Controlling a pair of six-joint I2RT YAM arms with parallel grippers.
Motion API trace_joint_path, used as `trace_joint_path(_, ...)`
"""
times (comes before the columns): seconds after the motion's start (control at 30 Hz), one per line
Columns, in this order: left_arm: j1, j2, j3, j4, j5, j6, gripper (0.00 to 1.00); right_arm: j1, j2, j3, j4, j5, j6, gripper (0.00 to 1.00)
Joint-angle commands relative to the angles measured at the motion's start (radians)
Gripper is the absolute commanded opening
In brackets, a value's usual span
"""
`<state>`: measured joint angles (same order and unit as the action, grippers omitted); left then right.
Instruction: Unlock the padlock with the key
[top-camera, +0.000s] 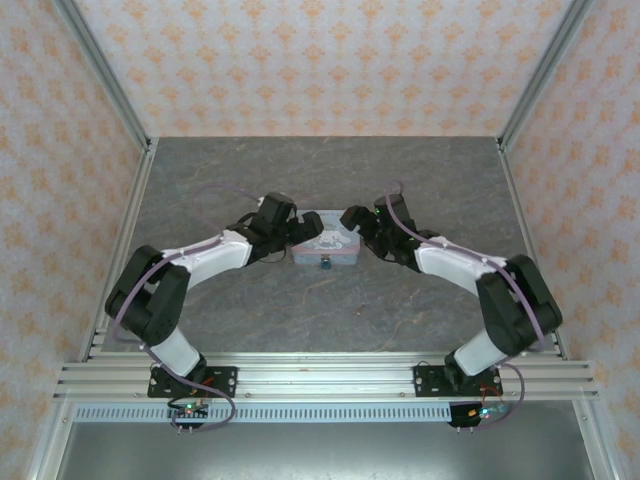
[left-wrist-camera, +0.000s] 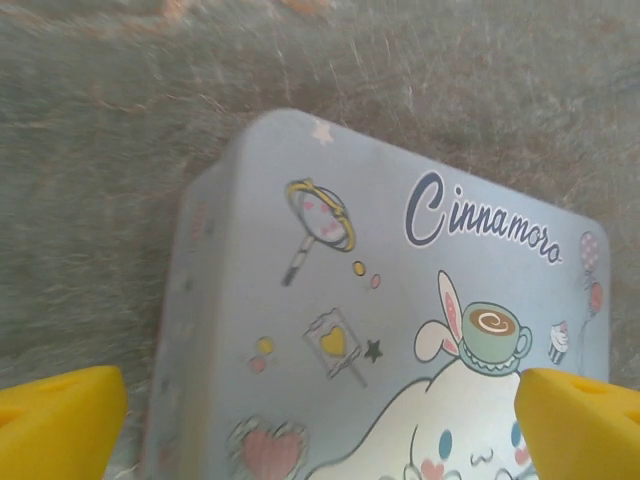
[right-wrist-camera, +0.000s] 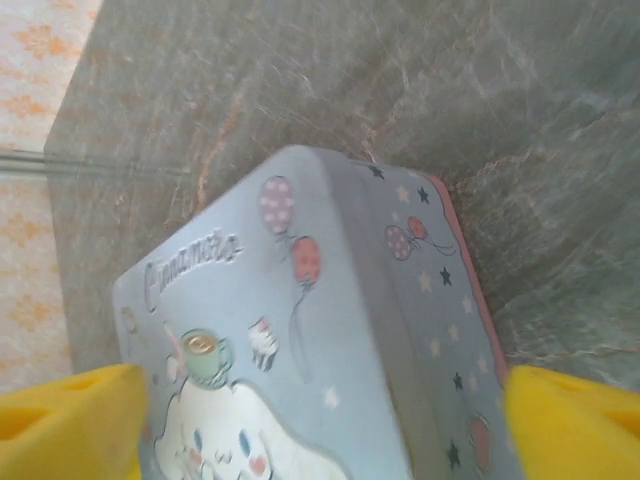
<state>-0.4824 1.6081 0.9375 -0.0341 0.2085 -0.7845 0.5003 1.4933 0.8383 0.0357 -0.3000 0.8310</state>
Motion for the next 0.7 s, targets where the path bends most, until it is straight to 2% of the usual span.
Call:
trace_joint_path(0.0, 0.045, -0.114, -0.033, -0.016, -0.037, 0.007, 1.00, -0.007, -0.140, 0.020, -0.213, 0.098, -0.087, 1.00)
trace_joint_path(0.1, 0.061, -0.211, -0.079, -0.057, -0.052, 0.019, 1.00, -0.008, -0.236, -0.026, -0.289, 0.100, -0.118, 0.97)
trace_joint_path(0.23, 0.059, -0.348, -0.159, -0.112, -0.048, -0.007, 1.00, -0.002, -0.304, -0.114, -0.343, 0.006, -0.067, 0.76)
trace_joint_path(0.3, 0.056, -0.417, -0.204, -0.125, -0.038, -0.037, 1.00, 0.026, -0.335, -0.150, -0.359, -0.021, -0.027, 0.69)
trace_joint_path(0.47, 0.014, -0.560, -0.308, -0.130, -0.037, -0.112, 1.00, 0.188, -0.334, -0.201, -0.426, 0.092, 0.099, 0.62)
trace_joint_path(0.67, -0.039, -0.585, -0.352, -0.095, -0.040, -0.134, 1.00, 0.313, -0.329, -0.271, -0.451, 0.254, 0.319, 0.50)
